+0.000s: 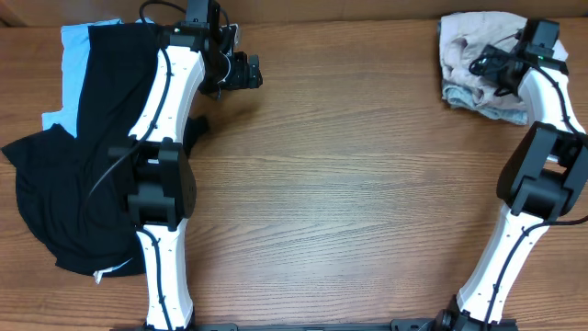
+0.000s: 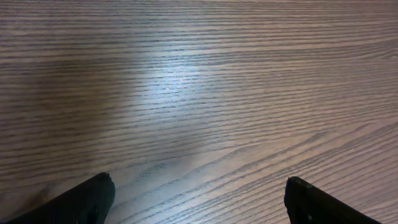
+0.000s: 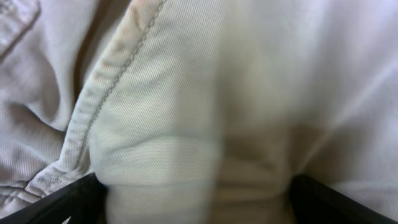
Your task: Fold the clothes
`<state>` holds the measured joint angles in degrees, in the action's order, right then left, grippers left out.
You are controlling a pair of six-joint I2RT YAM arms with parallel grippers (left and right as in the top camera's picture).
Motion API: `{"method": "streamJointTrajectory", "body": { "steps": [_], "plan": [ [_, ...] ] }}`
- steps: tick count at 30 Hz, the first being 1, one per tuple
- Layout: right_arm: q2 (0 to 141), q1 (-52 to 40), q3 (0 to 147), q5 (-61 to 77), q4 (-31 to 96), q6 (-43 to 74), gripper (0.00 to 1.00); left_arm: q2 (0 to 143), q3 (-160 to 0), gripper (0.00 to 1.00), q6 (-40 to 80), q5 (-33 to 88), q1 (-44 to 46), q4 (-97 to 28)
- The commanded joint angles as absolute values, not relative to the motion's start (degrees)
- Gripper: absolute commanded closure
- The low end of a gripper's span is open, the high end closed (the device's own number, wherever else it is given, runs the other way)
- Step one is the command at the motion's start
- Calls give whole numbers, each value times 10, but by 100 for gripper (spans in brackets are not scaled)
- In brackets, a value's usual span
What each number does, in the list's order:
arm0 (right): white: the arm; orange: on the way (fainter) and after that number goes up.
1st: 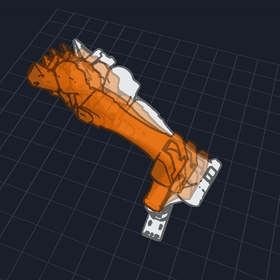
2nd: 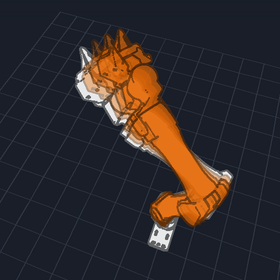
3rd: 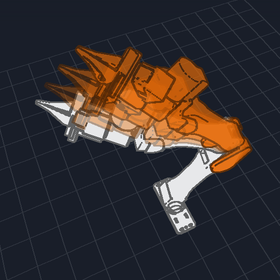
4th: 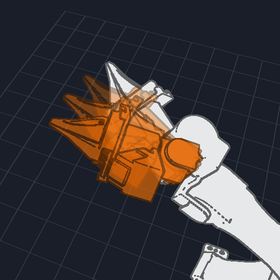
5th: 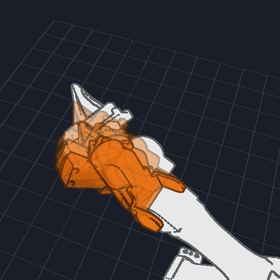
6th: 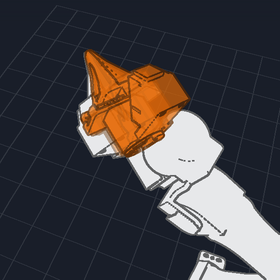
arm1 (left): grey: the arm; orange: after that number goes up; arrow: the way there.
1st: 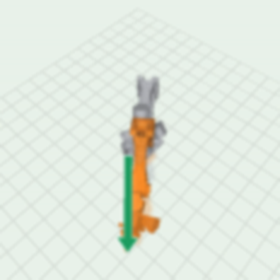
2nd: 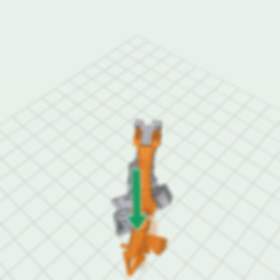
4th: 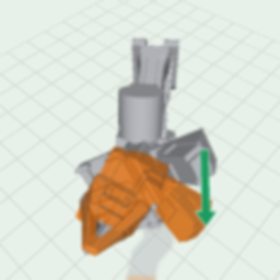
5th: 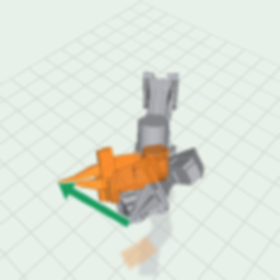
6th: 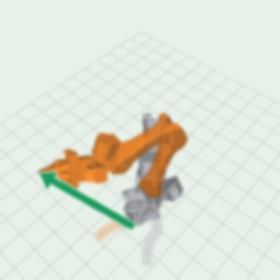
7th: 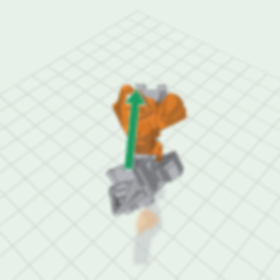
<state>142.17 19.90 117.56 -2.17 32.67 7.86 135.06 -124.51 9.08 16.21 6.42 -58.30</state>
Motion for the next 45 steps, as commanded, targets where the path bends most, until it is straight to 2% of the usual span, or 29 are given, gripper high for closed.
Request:
{"method": "streamJointTrajectory", "body": {
  "steps": [1, 10, 13, 16, 22, 27, 45],
  "plan": [
    [1498, 242, 1138, -108, 338, 65, 0, 1357, -1254, 9, 98, 158, 72, -583],
    [1473, 208, 1165, -75, 348, -48, 0, 1357, -1254, 9, 98, 159, 72, -577],
    [1467, 177, 1180, -53, 364, -124, 0, 1357, -1254, 9, 98, 159, 72, -577],
    [1467, 147, 1180, -53, 378, -153, 0, 1357, -1254, 9, 99, 159, 72, -578],
    [1467, 70, 1180, -58, 398, -176, 0, 1357, -1254, 9, 98, 159, 72, -578],
    [1467, 42, 1180, -66, 407, -181, 0, 1357, -1254, 9, 90, 158, 72, -578],
    [1456, 78, 1194, -64, 405, -180, 0, 1357, -1254, 6, 88, 144, 72, -577]
  ]
}}
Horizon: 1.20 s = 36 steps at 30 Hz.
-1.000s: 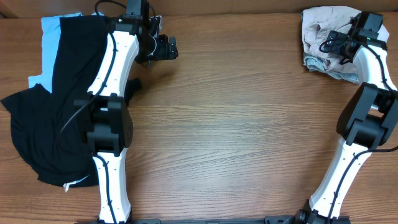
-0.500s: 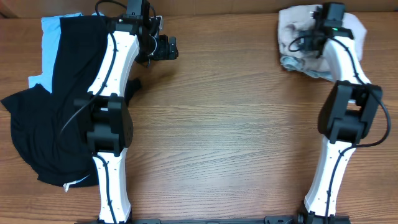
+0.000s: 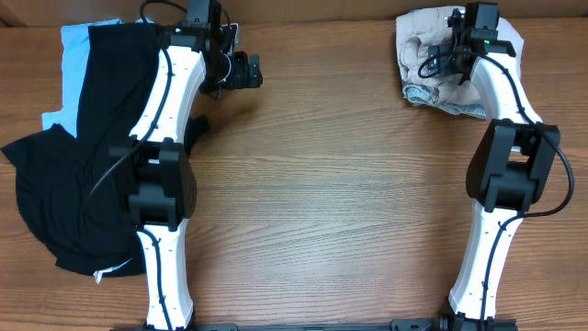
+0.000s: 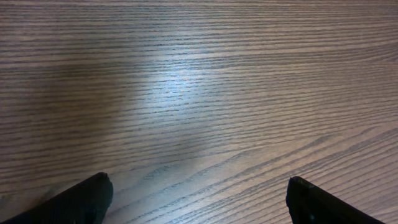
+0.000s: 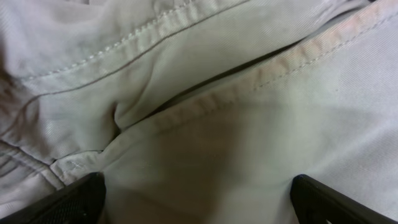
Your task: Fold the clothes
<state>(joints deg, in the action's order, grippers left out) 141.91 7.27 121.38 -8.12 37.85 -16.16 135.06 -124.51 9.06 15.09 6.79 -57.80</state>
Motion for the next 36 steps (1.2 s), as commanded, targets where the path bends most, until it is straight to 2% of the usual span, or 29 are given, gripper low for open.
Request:
{"method": "streamJointTrajectory", "body": {
  "steps": [1, 4, 12, 18, 23, 29, 36],
  "plan": [
    [1445, 79, 1201, -64, 415, -173, 0, 1357, -1254, 4, 88, 144, 72, -575],
    [1404, 80, 1222, -63, 440, -152, 0, 1357, -1254, 0, 88, 144, 71, -568],
    [1234, 69, 1284, 33, 558, -145, 0, 1357, -1254, 0, 88, 144, 70, -557],
    [1065, 59, 1287, 79, 618, -3, 0, 1357, -1254, 0, 88, 144, 70, -557],
    [963, 59, 1287, 135, 674, 65, 0, 1357, -1254, 0, 88, 144, 70, -557],
    [902, 59, 1287, 142, 681, 65, 0, 1357, -1254, 0, 88, 144, 70, -557],
    [897, 59, 1286, 142, 681, 65, 0, 1357, -1254, 0, 88, 144, 70, -557]
  ]
}}
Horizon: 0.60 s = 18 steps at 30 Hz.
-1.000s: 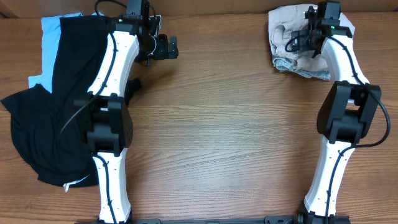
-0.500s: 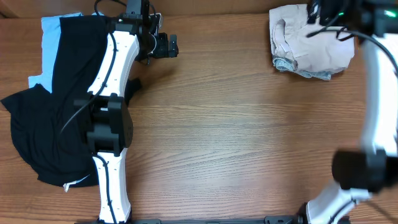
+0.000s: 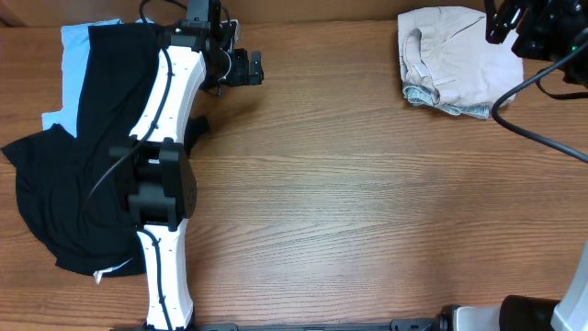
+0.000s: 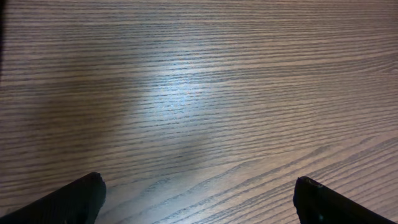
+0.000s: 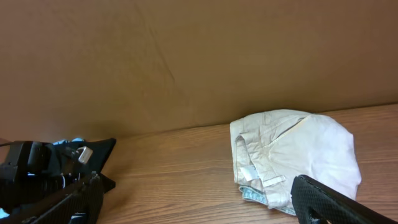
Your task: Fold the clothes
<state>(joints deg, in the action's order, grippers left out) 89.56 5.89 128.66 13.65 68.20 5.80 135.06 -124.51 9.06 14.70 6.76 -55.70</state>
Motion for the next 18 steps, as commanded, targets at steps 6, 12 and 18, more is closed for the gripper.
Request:
{"method": "streamJointTrajectory", "body": {
  "steps": [6, 12, 18],
  "plan": [
    [898, 59, 1286, 142, 714, 65, 0, 1357, -1254, 0, 88, 144, 70, -557],
    [887, 52, 1255, 101, 705, 64, 0, 1357, -1254, 0, 88, 144, 70, -557],
    [799, 15, 1067, 53, 556, 64, 0, 1357, -1254, 0, 88, 144, 70, -557]
  ]
}}
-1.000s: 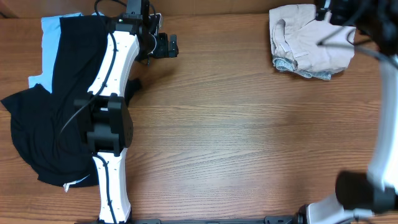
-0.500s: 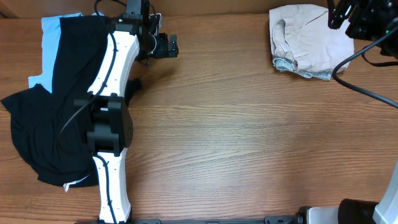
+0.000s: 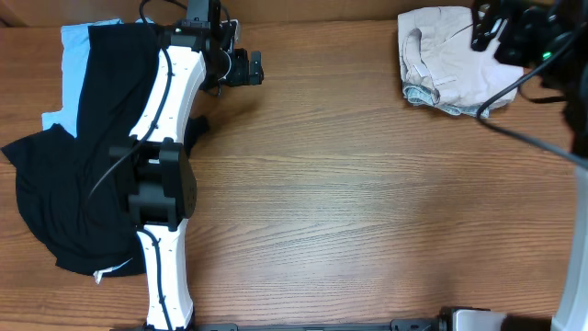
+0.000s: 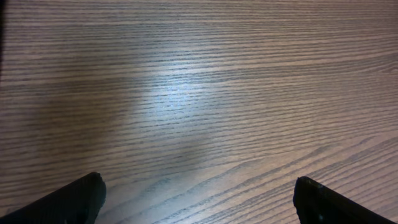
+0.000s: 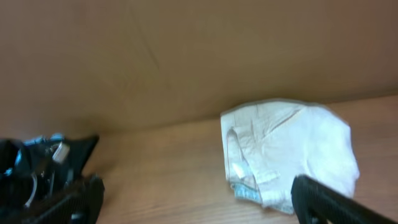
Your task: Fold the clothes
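A folded beige garment (image 3: pixel 450 60) lies at the table's back right, also seen in the right wrist view (image 5: pixel 286 149). My right gripper (image 5: pixel 199 202) hangs high above the table beside it, open and holding nothing; the overhead view shows it over the garment's right edge (image 3: pixel 491 28). A black garment (image 3: pixel 55 184) is spread at the left over a light blue one (image 3: pixel 73 55). My left gripper (image 4: pixel 199 202) is open over bare wood at the back left (image 3: pixel 243 69), just right of the black cloth.
The left arm (image 3: pixel 161 138) stretches from the front edge to the back, lying over the black garment's right side. A brown wall (image 5: pixel 186 56) rises behind the table. Bare wooden tabletop (image 3: pixel 349 184) spans the middle.
My right gripper has shifted a little to the left and lower above the beige garment, and its view is blurred. The left gripper and all the clothes are unchanged.
My right gripper was first down on the beige garment at the far right back corner. Then gripper and garment stood further left along the back. After that the gripper was raised clear and open, the garment left lying folded. The left arm stayed put throughout.
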`<state>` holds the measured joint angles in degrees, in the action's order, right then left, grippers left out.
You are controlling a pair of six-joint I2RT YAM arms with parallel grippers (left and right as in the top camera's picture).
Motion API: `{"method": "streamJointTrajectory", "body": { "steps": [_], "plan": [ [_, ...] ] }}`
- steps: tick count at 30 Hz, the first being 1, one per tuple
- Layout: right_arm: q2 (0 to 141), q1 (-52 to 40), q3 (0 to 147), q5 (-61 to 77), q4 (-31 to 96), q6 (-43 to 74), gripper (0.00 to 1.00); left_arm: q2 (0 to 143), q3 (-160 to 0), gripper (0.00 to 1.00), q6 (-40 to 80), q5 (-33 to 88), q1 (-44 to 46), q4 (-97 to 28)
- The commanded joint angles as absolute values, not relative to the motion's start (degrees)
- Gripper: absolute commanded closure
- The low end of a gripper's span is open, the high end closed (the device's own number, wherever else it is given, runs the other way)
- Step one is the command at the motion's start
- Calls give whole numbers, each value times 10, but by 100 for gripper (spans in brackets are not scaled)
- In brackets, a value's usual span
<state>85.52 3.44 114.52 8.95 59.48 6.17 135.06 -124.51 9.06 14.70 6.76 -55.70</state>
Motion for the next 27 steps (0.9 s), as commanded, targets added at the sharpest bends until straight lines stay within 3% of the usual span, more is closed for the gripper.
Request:
{"method": "streamJointTrajectory", "body": {
  "steps": [1, 8, 15, 27],
  "plan": [
    [752, 8, 973, 50, 481, 65, 0, 1357, -1254, 0, 88, 144, 70, -557],
    [557, 8, 627, 52, 247, 93, 0, 1357, -1254, 0, 88, 144, 70, -557],
    [354, 10, 342, 45, 116, 93, 0, 1357, -1254, 0, 88, 144, 70, -557],
    [146, 10, 46, 37, -51, 125, 0, 1357, -1254, 0, 88, 144, 70, -557]
  ]
}}
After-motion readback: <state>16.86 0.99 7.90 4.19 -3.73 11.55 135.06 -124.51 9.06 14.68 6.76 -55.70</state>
